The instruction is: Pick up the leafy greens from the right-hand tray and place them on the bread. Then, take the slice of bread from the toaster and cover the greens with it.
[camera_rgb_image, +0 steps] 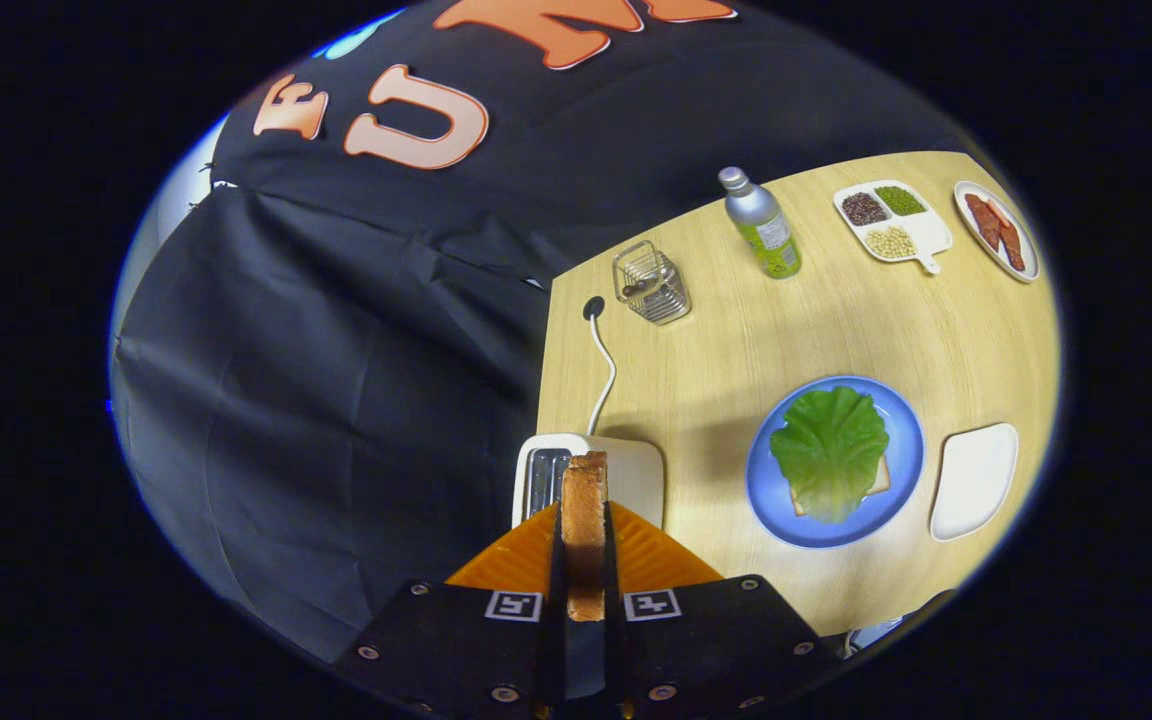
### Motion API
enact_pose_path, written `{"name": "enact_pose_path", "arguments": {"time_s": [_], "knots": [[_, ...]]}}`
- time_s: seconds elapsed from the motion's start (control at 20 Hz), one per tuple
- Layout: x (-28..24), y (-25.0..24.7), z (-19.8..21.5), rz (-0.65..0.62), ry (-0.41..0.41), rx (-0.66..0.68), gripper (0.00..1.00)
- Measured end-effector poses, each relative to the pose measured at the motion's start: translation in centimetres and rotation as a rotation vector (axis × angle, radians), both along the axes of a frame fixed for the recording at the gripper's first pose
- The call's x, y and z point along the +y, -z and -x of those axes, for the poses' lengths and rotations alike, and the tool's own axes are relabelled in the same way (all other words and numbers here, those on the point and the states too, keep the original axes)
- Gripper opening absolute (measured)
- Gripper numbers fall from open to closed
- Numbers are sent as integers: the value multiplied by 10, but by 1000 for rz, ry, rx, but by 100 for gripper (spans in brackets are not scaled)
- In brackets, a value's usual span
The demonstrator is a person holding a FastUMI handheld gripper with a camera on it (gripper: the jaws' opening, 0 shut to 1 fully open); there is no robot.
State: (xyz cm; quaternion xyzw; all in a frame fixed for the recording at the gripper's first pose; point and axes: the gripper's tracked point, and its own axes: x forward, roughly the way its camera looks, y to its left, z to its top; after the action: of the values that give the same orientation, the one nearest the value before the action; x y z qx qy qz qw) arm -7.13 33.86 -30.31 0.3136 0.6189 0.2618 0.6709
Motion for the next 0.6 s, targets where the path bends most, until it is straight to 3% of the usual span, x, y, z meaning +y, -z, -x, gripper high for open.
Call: {"name": "enact_pose_path", "arguments": {"time_s": [0.6], "knots": [[-56, 100, 10, 42, -5, 79, 16]]}}
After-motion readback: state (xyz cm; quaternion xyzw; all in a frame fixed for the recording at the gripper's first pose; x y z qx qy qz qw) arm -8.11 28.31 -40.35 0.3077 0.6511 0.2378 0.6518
